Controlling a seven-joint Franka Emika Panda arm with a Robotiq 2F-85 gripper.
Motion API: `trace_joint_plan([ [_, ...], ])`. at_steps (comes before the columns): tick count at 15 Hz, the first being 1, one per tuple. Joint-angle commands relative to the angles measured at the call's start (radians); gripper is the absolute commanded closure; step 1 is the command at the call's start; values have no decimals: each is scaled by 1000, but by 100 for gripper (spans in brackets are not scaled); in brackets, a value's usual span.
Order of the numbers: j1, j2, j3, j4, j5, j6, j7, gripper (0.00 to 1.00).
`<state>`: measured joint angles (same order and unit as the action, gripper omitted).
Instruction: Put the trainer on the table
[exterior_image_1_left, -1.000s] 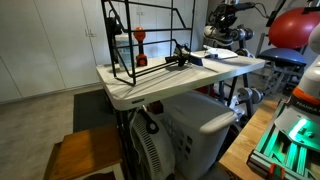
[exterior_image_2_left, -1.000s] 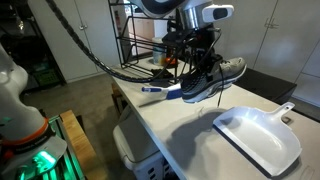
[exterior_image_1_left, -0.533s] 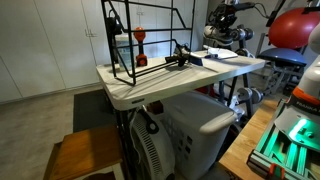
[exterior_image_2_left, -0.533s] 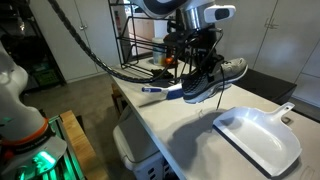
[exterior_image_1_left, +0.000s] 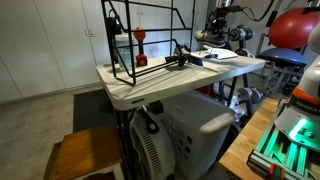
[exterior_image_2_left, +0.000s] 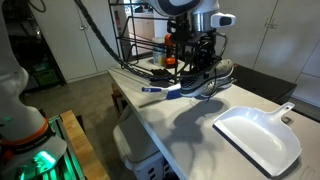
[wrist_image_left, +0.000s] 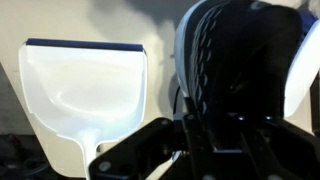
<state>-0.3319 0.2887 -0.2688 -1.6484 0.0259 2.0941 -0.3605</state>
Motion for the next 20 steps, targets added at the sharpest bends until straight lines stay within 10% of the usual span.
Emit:
trace_joint_plan([
  [1,-56,167,38,201,63,-34,-48,97],
  [20,-202,663,213,786,139,-52,-69,97],
])
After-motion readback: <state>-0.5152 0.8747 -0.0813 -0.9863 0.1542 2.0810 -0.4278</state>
